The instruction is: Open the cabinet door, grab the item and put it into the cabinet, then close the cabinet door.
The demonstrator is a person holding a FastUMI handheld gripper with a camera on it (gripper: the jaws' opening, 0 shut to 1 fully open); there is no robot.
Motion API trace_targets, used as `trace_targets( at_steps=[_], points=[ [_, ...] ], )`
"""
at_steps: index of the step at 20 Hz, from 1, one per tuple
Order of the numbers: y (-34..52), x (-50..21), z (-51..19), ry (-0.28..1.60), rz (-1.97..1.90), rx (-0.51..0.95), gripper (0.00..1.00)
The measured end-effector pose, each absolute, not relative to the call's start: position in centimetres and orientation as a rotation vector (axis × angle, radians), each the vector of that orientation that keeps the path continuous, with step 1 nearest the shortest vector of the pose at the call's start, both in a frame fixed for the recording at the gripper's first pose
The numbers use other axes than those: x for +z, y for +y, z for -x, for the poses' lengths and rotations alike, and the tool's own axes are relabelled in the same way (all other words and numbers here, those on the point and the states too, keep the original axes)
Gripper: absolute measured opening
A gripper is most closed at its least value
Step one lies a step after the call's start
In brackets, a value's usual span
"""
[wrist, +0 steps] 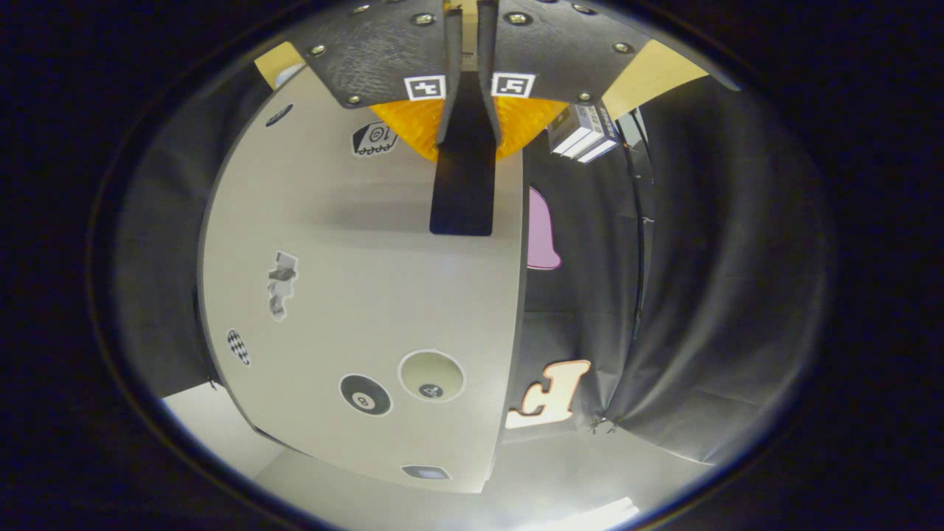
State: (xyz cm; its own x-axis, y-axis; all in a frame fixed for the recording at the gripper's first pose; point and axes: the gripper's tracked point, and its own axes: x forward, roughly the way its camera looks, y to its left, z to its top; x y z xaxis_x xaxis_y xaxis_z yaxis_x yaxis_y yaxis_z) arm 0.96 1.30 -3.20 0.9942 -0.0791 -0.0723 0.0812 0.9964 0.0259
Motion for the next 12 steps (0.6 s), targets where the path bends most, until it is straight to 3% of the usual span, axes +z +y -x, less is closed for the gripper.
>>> trace_targets(
  at_steps=[12],
  points=[
    [-1.9, -2.4, 8.5, 0.094, -0.046, -0.138, 0.08]
  ],
)
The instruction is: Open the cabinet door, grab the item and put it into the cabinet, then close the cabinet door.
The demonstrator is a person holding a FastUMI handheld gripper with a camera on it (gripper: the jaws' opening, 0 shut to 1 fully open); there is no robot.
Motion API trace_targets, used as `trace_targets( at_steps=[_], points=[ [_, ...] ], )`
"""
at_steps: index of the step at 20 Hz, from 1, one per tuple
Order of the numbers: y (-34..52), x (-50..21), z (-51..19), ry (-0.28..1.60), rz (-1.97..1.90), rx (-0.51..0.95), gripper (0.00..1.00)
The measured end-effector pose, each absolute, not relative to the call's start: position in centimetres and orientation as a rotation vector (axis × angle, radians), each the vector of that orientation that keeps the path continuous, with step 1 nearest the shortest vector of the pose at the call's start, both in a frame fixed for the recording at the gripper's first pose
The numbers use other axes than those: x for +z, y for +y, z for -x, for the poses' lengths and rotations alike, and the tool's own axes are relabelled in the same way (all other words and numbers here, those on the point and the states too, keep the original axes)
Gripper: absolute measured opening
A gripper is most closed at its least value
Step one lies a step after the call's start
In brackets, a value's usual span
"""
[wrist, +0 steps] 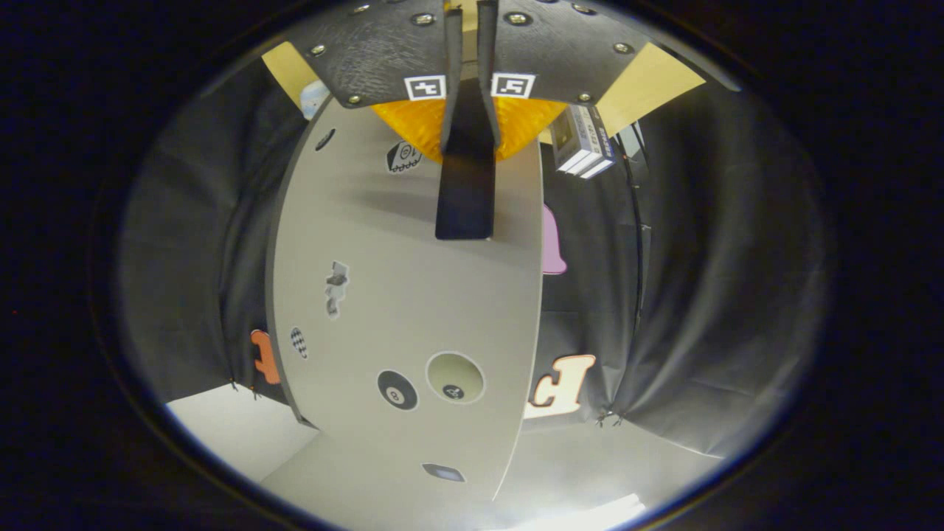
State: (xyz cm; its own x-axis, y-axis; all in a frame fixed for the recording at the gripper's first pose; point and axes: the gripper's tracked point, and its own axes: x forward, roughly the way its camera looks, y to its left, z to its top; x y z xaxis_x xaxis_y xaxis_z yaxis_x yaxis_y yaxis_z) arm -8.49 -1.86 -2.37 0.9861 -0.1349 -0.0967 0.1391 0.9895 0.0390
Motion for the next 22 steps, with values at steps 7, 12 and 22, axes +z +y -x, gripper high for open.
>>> trace_targets(
  at_steps=[7, 12, 22],
  points=[
    [-6.0, -2.3, 13.9, 0.114, -0.044, -0.251, 0.08],
    [-9.9, -2.4, 17.9, 0.126, -0.017, -0.378, 0.07],
    [-18.0, -4.1, 24.0, 0.182, -0.089, -0.541, 0.06]
  ],
)
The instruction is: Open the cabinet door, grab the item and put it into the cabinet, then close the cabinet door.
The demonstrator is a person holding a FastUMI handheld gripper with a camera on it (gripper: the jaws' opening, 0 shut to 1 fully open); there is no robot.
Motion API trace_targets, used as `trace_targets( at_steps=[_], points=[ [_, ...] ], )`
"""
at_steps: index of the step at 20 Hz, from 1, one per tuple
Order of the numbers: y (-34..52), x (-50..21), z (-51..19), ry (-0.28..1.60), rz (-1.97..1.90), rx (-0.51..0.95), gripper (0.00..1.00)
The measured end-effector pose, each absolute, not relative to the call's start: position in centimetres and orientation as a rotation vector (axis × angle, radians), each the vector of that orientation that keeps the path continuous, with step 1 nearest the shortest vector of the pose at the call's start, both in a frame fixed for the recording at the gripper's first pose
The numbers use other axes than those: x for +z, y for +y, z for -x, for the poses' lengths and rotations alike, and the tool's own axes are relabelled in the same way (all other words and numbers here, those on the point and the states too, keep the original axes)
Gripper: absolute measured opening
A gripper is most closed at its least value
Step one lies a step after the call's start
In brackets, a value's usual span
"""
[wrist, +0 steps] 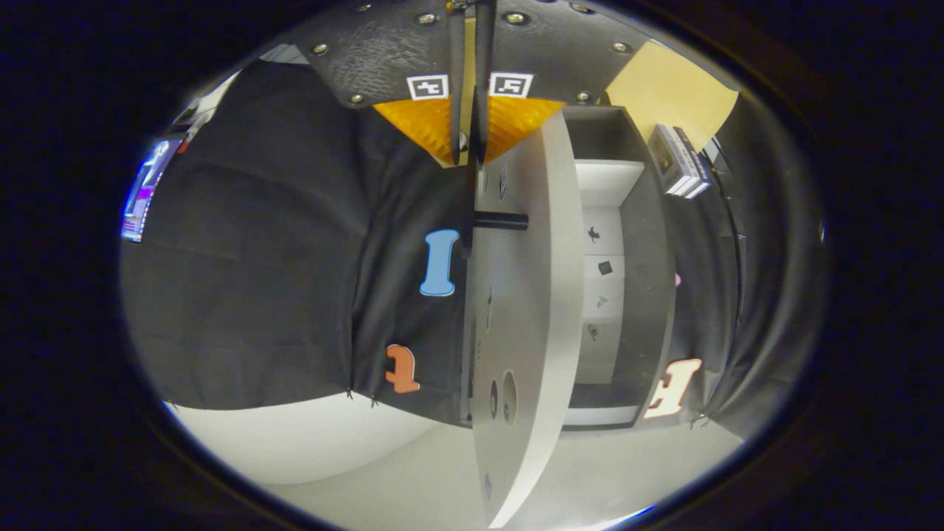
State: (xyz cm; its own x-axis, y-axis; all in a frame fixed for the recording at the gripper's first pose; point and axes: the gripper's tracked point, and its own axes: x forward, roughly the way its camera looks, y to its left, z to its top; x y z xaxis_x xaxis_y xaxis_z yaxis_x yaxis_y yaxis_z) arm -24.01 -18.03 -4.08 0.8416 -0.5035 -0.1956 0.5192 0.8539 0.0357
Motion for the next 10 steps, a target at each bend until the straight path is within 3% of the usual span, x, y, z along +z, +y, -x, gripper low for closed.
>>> trace_targets(
  at_steps=[5, 10],
  points=[
    [-19.8, -4.3, 25.0, 0.185, -0.155, -0.545, 0.06],
    [-22.4, -3.4, 29.1, 0.149, -0.112, -0.666, 0.05]
  ],
)
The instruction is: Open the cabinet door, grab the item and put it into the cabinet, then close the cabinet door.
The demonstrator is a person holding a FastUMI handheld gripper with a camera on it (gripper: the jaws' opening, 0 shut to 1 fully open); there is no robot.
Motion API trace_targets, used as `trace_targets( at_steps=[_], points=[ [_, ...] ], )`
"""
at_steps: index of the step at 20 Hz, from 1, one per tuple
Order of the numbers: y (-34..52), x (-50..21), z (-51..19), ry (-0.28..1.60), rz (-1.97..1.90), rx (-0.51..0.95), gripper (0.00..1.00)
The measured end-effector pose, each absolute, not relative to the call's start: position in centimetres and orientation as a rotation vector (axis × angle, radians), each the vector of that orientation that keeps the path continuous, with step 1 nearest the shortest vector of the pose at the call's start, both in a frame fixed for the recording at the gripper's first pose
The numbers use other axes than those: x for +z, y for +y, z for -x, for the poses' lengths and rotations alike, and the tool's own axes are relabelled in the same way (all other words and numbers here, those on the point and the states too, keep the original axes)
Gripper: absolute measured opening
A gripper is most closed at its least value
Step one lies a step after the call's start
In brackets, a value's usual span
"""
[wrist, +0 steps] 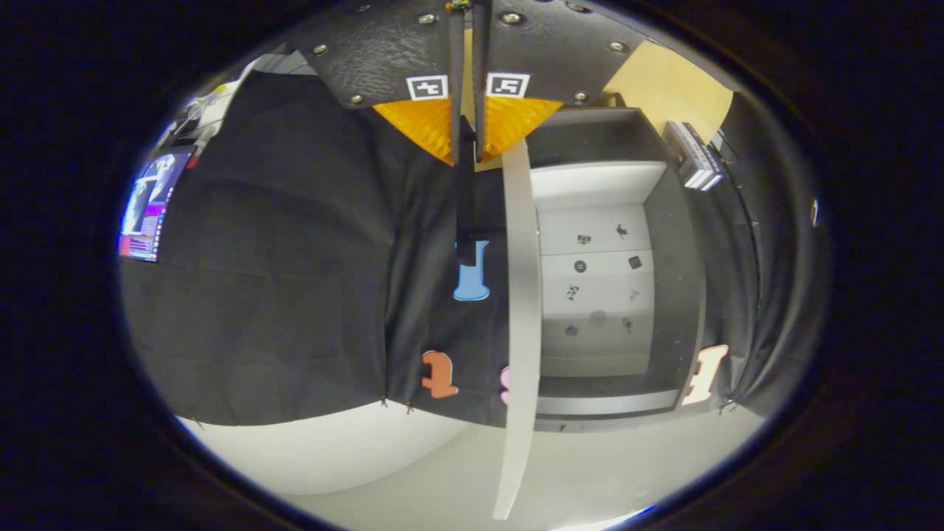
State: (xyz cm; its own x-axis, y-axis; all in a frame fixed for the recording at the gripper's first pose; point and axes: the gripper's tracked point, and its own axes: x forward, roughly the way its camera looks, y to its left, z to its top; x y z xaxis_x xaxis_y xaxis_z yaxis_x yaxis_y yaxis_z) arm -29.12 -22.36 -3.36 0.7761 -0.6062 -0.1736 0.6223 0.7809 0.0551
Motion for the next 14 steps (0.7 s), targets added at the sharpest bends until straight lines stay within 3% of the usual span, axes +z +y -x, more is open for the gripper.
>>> trace_targets(
  at_steps=[5, 14],
  points=[
    [-22.4, -1.4, 31.5, 0.075, 0.009, -0.77, 0.05],
    [-13.9, -2.9, 24.1, 0.071, 0.016, -0.5, 0.05]
  ],
)
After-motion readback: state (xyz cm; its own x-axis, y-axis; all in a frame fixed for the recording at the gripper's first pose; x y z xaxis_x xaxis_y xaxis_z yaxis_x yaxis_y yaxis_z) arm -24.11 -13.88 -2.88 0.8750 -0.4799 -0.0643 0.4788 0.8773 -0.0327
